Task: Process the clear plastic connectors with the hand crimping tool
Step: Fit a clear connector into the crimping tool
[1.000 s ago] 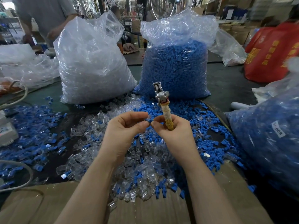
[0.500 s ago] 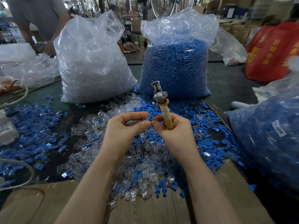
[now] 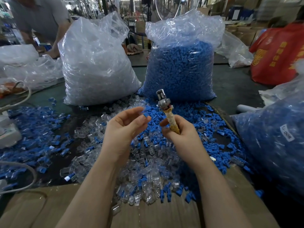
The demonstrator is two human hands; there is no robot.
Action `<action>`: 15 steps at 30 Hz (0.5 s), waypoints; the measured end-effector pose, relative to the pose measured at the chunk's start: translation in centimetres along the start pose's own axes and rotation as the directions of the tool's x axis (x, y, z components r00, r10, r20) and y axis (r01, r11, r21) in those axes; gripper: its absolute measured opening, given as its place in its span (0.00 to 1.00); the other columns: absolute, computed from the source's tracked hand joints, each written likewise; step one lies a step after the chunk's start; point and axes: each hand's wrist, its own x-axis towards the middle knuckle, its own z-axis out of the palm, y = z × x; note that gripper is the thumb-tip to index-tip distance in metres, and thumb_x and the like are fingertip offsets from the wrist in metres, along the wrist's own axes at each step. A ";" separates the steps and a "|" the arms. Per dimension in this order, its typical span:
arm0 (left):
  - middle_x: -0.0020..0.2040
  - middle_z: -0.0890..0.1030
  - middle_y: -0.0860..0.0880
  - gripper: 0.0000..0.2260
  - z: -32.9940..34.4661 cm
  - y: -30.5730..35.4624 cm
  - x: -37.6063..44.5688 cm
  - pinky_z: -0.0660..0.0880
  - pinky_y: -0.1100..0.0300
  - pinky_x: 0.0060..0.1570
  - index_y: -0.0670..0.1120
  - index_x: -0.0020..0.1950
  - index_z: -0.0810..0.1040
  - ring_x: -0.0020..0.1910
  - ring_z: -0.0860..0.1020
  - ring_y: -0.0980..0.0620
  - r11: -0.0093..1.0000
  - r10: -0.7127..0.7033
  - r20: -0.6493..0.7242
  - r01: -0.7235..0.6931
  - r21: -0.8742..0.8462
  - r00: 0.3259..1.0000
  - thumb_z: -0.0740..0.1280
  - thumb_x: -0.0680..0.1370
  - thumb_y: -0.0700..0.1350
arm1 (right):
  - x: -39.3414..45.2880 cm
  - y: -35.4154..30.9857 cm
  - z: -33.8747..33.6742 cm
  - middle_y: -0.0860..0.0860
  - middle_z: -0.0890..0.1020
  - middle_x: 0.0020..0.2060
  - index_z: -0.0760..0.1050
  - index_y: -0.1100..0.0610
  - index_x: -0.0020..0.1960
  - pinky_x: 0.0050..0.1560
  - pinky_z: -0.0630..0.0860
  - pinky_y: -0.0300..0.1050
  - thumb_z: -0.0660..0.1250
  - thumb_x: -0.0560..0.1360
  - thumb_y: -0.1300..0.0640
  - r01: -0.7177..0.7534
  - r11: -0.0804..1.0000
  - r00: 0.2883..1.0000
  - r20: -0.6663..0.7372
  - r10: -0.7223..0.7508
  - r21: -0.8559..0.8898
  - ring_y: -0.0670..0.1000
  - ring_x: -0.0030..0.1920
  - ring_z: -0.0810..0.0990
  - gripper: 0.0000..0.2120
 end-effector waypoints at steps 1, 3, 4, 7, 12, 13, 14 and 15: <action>0.44 0.86 0.46 0.13 -0.1 0.0 0.0 0.80 0.64 0.45 0.43 0.54 0.81 0.48 0.85 0.49 0.999 0.027 -0.009 -0.027 0.017 1.000 0.73 0.69 0.39 | 0.0 0.1 -0.1 0.42 0.76 0.31 0.76 0.50 0.47 0.35 0.70 0.35 0.68 0.77 0.59 0.007 0.999 1.000 0.016 -0.007 -0.041 0.42 0.32 0.72 0.05; 0.44 0.85 0.47 0.12 -0.3 0.1 0.1 0.80 0.64 0.45 0.44 0.54 0.80 0.47 0.85 0.50 0.992 0.098 -0.025 -0.095 0.084 0.995 0.72 0.72 0.38 | 0.0 0.3 -0.3 0.46 0.77 0.35 0.74 0.50 0.46 0.38 0.73 0.43 0.69 0.76 0.58 0.022 0.989 0.999 0.046 -0.015 -0.145 0.47 0.35 0.73 0.05; 0.44 0.85 0.48 0.11 -0.4 0.1 0.1 0.80 0.63 0.46 0.45 0.54 0.80 0.46 0.85 0.51 0.983 0.136 -0.027 -0.131 0.132 0.990 0.72 0.72 0.37 | 0.0 0.3 -0.3 0.46 0.77 0.35 0.73 0.49 0.45 0.39 0.74 0.48 0.69 0.76 0.58 0.026 0.981 0.998 0.065 -0.013 -0.190 0.48 0.35 0.73 0.06; 0.44 0.85 0.52 0.13 -0.5 0.4 0.1 0.80 0.63 0.47 0.47 0.53 0.81 0.45 0.84 0.55 0.950 0.216 -0.014 -0.207 0.236 0.976 0.73 0.69 0.42 | -0.1 0.5 -0.1 0.39 0.74 0.31 0.68 0.43 0.41 0.34 0.70 0.48 0.69 0.76 0.56 0.026 0.965 0.993 0.121 0.006 -0.260 0.43 0.29 0.69 0.12; 0.45 0.85 0.55 0.15 -0.7 0.7 0.1 0.78 0.65 0.48 0.50 0.53 0.80 0.46 0.83 0.57 0.908 0.291 0.031 -0.286 0.307 0.956 0.73 0.68 0.46 | -0.1 0.5 0.0 0.41 0.72 0.31 0.68 0.40 0.41 0.35 0.70 0.48 0.69 0.75 0.55 0.033 0.963 0.991 0.136 0.003 -0.268 0.43 0.29 0.69 0.14; 0.45 0.85 0.55 0.15 -0.8 0.7 0.1 0.78 0.66 0.48 0.50 0.53 0.80 0.46 0.83 0.57 0.903 0.297 0.038 -0.294 0.314 0.954 0.73 0.68 0.45 | -0.2 0.5 0.0 0.41 0.73 0.31 0.68 0.40 0.41 0.35 0.71 0.48 0.69 0.75 0.55 0.038 0.961 0.990 0.141 0.001 -0.273 0.43 0.30 0.69 0.13; 0.45 0.85 0.55 0.14 -0.9 0.7 0.1 0.78 0.66 0.48 0.50 0.53 0.80 0.46 0.83 0.58 0.899 0.301 0.043 -0.299 0.321 0.953 0.73 0.68 0.45 | -0.2 0.4 0.0 0.42 0.73 0.32 0.68 0.41 0.42 0.36 0.71 0.51 0.69 0.75 0.55 0.043 0.959 0.989 0.147 -0.002 -0.280 0.44 0.31 0.70 0.13; 0.46 0.85 0.55 0.14 -0.9 0.7 0.1 0.78 0.65 0.48 0.50 0.53 0.80 0.47 0.83 0.58 0.896 0.304 0.048 -0.303 0.325 0.951 0.73 0.69 0.44 | -0.2 0.3 0.0 0.44 0.73 0.33 0.68 0.42 0.43 0.37 0.72 0.53 0.69 0.75 0.55 0.048 0.956 0.988 0.153 -0.003 -0.291 0.46 0.32 0.71 0.12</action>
